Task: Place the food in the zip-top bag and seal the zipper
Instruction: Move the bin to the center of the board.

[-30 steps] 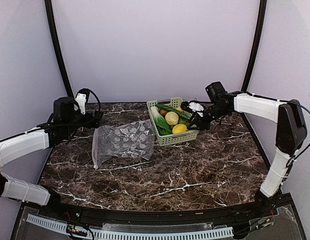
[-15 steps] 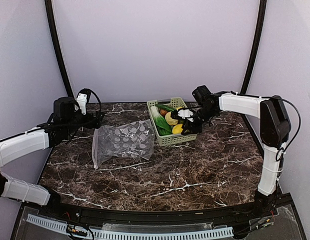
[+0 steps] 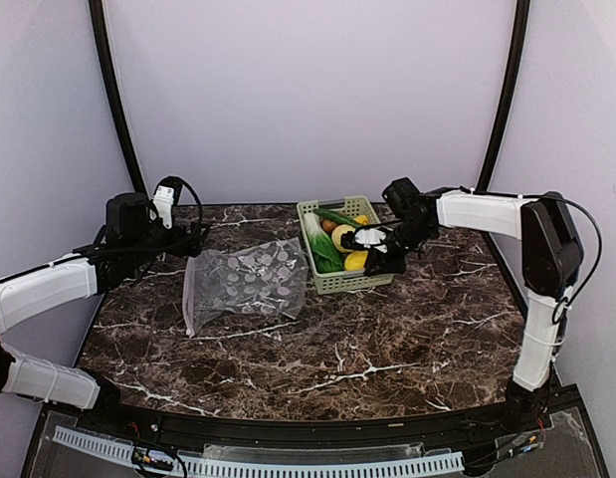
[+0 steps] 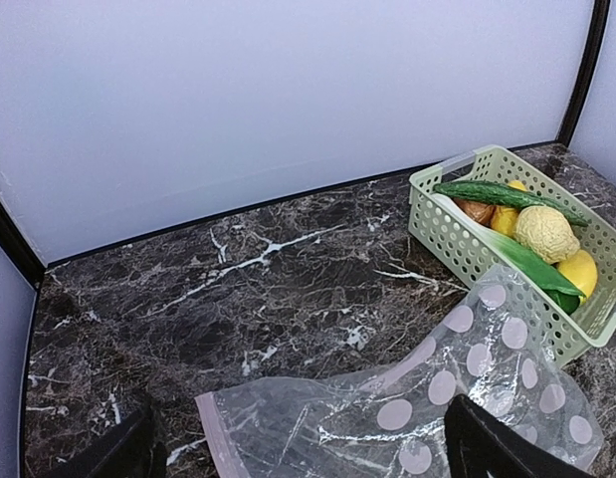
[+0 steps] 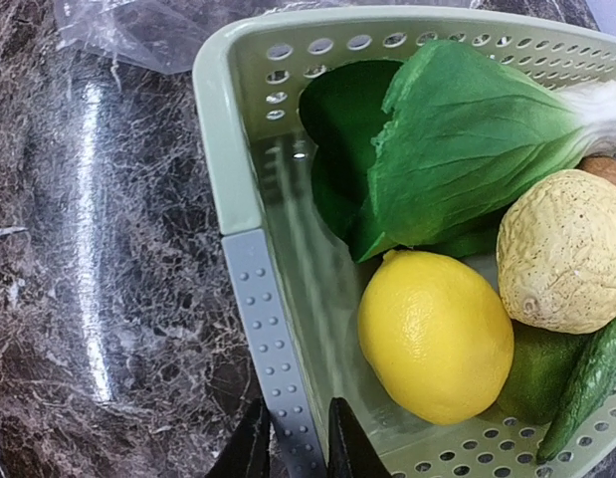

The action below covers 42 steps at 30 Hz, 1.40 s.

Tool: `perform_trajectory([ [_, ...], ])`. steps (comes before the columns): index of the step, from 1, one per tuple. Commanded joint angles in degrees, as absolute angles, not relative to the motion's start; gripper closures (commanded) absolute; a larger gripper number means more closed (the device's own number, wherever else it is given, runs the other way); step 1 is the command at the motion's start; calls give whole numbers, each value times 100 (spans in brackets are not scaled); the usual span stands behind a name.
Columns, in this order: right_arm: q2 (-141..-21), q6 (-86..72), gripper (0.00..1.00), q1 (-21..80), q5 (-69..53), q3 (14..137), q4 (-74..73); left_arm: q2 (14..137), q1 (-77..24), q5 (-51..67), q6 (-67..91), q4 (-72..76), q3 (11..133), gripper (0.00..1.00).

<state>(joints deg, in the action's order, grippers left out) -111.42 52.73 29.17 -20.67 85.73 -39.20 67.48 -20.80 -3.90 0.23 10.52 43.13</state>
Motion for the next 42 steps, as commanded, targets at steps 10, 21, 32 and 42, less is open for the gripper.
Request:
perform_trajectory([
  [10,-9629,5131,85,2971,-1555,6905,-4313,6682,-2065,-292,84,987,4437,5],
  [21,-7484,4979,88,3025,-1833,5298,-4936,6802,-2065,-410,113,900,4485,5],
  [32,-6229,5003,75,3416,-1901,4383,-5411,7390,-2065,-1094,391,428,4734,4],
  [42,-6085,3935,34,3132,-3625,6049,-5409,8598,-1693,-697,2009,-2453,6261,1],
])
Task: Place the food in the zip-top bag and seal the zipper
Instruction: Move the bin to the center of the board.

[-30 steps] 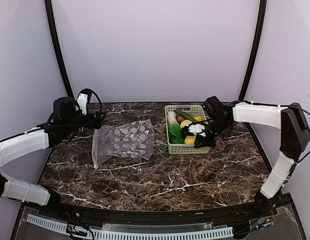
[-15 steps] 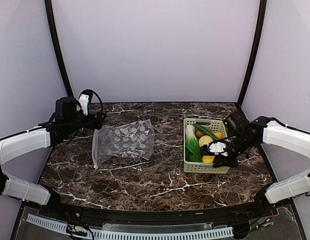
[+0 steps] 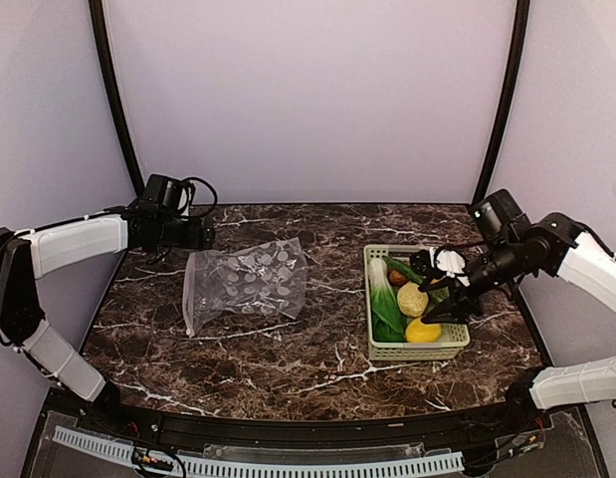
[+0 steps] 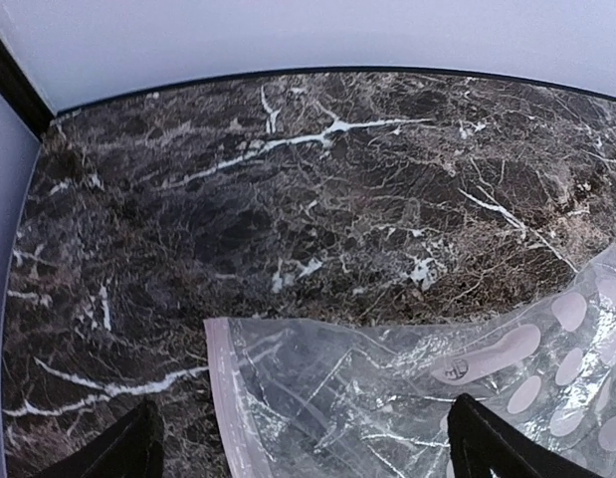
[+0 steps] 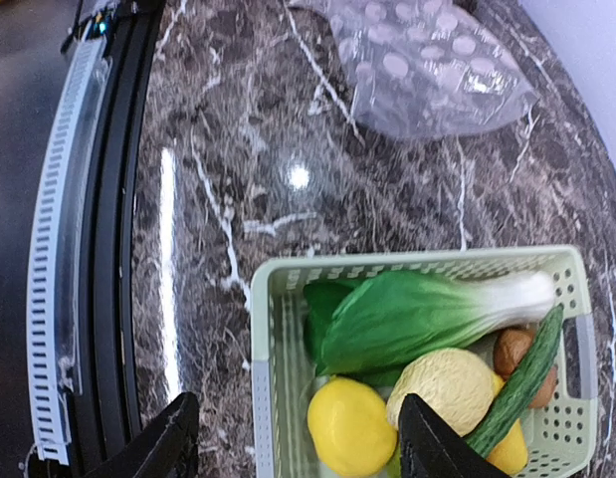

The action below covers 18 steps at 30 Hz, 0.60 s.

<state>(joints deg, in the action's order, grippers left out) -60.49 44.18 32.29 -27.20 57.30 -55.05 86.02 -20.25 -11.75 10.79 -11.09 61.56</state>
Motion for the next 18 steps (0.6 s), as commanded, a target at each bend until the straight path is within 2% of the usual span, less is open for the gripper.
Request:
perform_trajectory([
  [1,-6138,3870,34,3111,-3710,6104,-5346,8524,-1629,-603,2300,-2470,6094,1],
  [8,-6421,3747,35,3054,-4043,6184,-4939,7928,-1240,-155,3056,-1917,4817,4],
  [18,-6806,3607,38,3062,-4571,6331,-4556,7329,-1010,860,3695,-253,3275,26],
])
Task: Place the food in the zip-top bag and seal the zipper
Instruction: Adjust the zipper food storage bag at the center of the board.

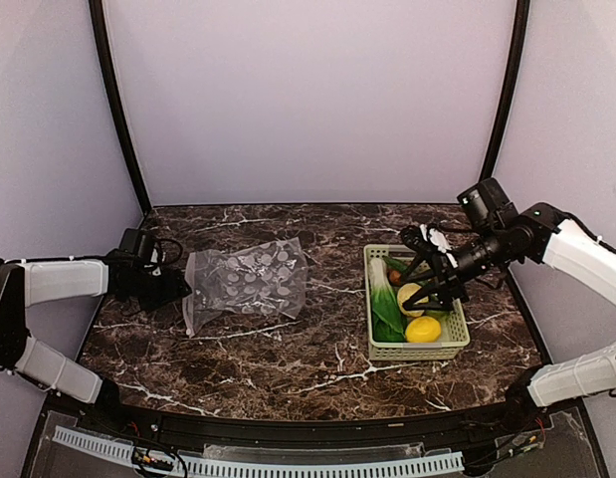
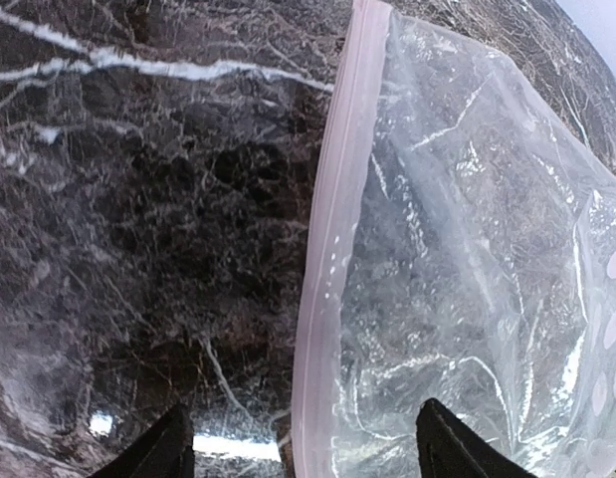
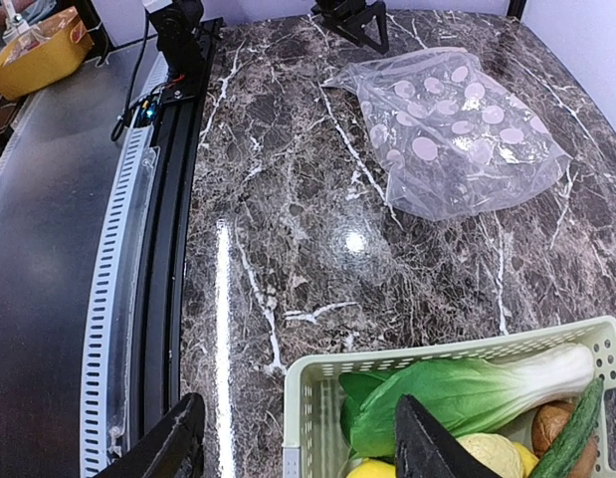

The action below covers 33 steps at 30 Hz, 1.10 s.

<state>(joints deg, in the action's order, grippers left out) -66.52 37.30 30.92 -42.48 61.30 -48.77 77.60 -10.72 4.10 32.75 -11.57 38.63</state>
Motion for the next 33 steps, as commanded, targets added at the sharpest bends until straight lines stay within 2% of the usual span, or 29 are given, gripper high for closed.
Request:
perform_trajectory([
  [1,-6901,3574,39,3066,-4541,6368,-4469,7290,-1000,841,3724,-166,3189,29],
  [6,-7619,3381,40,3247,-4317,6739,-4076,7334,-989,1011,3746,228,2933,33],
  [16,-9371,3465,38,4318,-2966,7720,-3456,7580,-984,1177,3942,783,2694,39],
  [21,-10168,3476,39,4606,-3218,8401,-3726,7838,-978,1238,4005,1052,2630,44],
  [25,-10690,3680,38,4893,-2969,8745,-3753,7959,-979,1320,3993,1293,2581,48],
  [33,-11954,3729,41,5036,-3032,9758,-4034,8271,-976,1486,3959,1646,2590,50],
])
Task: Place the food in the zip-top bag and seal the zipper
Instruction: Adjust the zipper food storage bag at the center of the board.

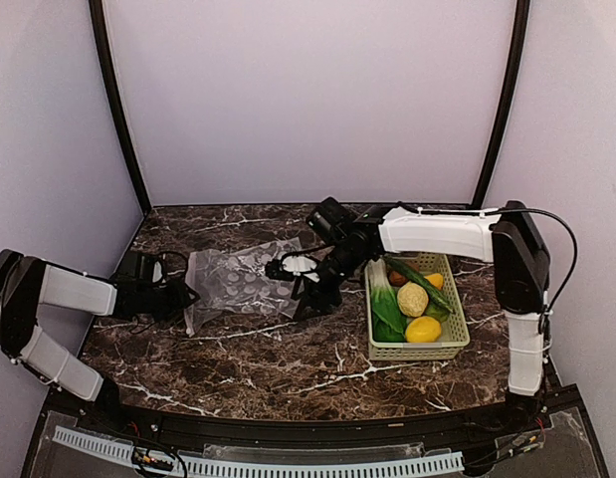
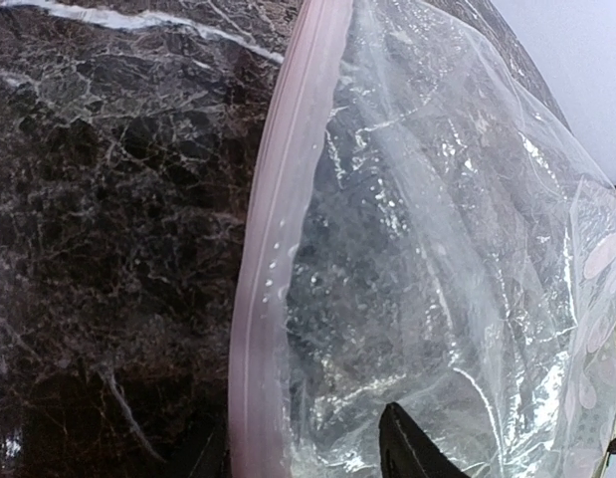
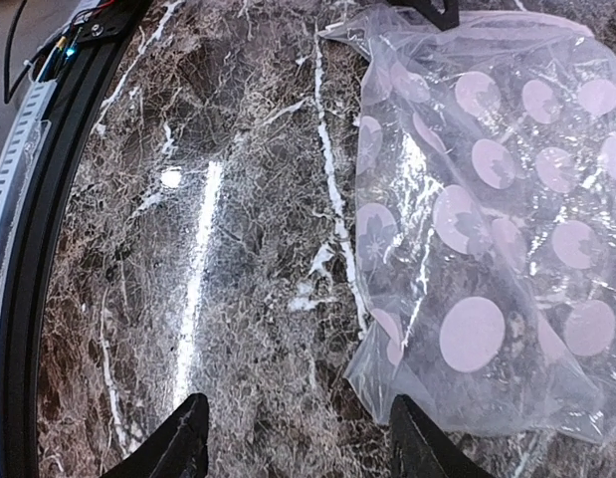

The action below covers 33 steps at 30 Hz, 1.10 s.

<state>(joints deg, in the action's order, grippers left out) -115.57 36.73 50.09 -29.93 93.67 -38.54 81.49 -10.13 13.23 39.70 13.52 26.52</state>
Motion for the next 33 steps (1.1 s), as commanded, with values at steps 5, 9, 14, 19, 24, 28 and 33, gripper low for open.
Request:
perform_trajectory([
  [5,-12461,3768,42,5036,-2991,10142,-4034,8092,-976,1681,3878,1993,2551,71],
  [9,-12798,3713,44,5036,-2973,10398,-4113,7718,-983,1838,3660,1948,2594,94],
  [14,-12723,3707,44,5025,-2891,10493,-4253,7164,-1002,2069,3646,1712,2620,99],
  [19,-11924,3677,41,4844,-3384,10414,-4815,6126,-1006,1725,3022,4,3421,99],
  [24,-10993,3460,36,4331,-4661,10235,-5200,5585,-1048,952,1677,-2476,5482,99],
  [28,-10629,3303,36,3884,-5071,10292,-5349,5938,-1447,273,772,-3772,6830,99],
  [33,-10591,2356,35,3199,-5887,10676,-5138,6617,-2596,-864,243,-4519,7335,99],
])
